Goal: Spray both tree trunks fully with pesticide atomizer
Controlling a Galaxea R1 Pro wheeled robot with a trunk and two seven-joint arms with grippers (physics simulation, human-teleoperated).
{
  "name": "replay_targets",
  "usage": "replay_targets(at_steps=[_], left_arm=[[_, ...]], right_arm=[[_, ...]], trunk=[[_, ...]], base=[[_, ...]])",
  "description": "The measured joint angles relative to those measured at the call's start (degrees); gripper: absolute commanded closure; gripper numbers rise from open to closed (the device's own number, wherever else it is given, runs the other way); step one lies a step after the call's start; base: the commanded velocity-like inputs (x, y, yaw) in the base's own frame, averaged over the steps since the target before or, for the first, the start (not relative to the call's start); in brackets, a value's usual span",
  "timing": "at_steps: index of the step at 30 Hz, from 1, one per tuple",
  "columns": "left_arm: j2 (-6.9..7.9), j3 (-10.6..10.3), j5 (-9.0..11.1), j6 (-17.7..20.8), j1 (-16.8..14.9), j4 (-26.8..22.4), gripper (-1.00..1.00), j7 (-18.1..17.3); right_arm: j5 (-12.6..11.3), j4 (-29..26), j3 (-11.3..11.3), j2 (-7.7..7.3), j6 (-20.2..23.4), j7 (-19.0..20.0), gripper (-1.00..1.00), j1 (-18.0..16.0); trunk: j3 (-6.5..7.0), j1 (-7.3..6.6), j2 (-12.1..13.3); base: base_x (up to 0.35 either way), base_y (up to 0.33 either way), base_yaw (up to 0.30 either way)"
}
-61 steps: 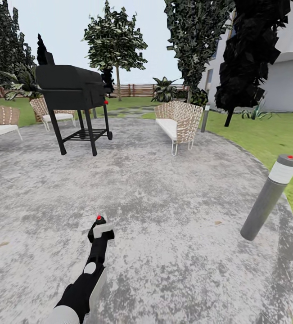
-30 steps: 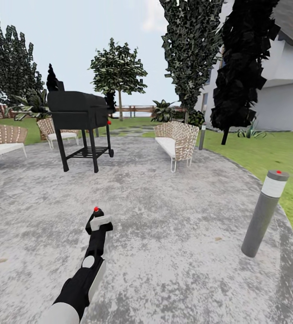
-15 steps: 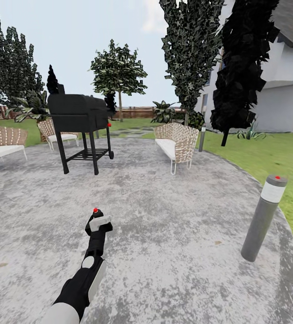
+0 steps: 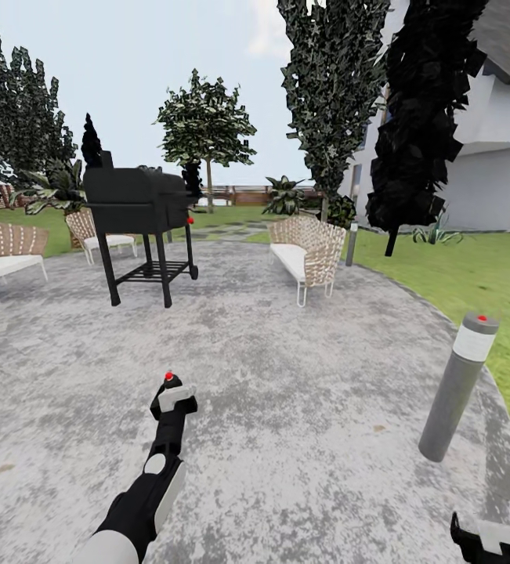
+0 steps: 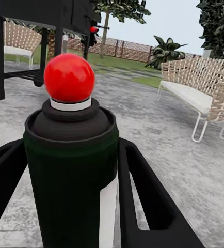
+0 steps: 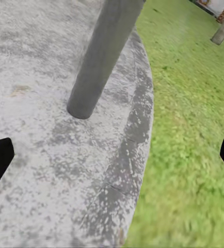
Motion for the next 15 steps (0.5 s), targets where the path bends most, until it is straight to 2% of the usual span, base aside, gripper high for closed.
replay_targets(at_steps=[2, 5, 15], left_arm=[[0.0, 0.0, 0.0, 0.0, 0.0, 0.6, 1.0, 0.0], [0.0, 0.0, 0.0, 0.0, 0.0, 1.0, 1.0, 0.0], [0.0, 0.1, 0.0, 0.0, 0.0, 2.3, 1.0, 0.0]], right_arm=[[-0.1, 0.1, 2.3, 1.04, 0.0, 0.0, -1.0, 0.0], [-0.1, 0.3, 3.8, 2.41, 0.0, 0.0, -1.0, 0.0], [-0.1, 1.9, 5.1, 4.71, 0.1, 0.0, -1.0, 0.0]], trunk=[[0.36, -0.44, 0.8], [0.9, -1.1, 2.0], [2.69, -3.3, 6.0]], base=[[0.0, 0.0, 0.0], [0.0, 0.0, 0.0], [0.0, 0.0, 0.0]])
